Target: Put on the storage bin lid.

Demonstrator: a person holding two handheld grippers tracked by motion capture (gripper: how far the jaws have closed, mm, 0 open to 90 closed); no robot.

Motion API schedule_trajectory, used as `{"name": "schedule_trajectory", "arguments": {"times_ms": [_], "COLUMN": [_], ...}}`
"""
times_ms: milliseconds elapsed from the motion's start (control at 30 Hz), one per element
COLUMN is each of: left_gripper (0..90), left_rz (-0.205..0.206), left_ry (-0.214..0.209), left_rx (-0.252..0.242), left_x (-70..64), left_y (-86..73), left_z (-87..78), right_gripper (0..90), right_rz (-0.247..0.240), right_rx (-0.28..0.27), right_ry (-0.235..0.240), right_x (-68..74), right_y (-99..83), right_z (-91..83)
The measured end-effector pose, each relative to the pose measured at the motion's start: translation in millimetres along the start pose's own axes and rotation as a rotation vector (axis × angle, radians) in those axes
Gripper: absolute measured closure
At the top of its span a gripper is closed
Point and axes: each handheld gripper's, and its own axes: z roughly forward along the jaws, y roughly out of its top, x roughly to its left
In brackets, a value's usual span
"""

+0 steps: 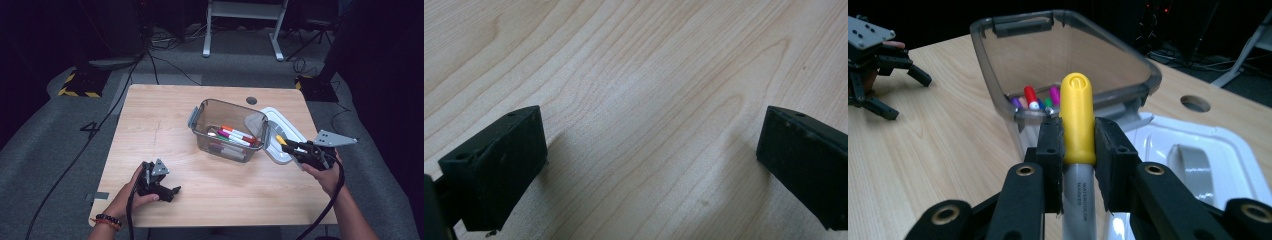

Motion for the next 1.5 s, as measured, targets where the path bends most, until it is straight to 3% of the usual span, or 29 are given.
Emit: {"name": "schedule_trajectory", "arguments": {"times_ms": [300, 767, 1167, 1500], "left_gripper": [0.0, 0.0, 0.0, 0.0], "left_rz": [0.0, -0.002, -0.003, -0.003], "left_ry": [0.0, 0.002, 0.002, 0.002], "left_rx": [0.0, -0.001, -0.001, -0.001], "left_x": [0.0, -0.1, -0.1, -0.1], "left_y": [0.0, 0.6, 0.6, 0.6], "left_z": [0.0, 0.6, 0.6, 0.6], "right_gripper": [74.7, 74.7, 74.7, 74.7], "right_rz": [-0.028, -0.086, -0.133, -0.153], "right_rx": [-0.007, 0.031, 0.111, 0.251], "right_ry": [-0.005, 0.039, 0.104, 0.137], "right_x": [-9.2, -5.2, 14.0, 24.3], "right_y": [38.9, 85.5, 115.7, 118.1], "right_z": [-5.1, 32.9, 87.2, 144.8]}}
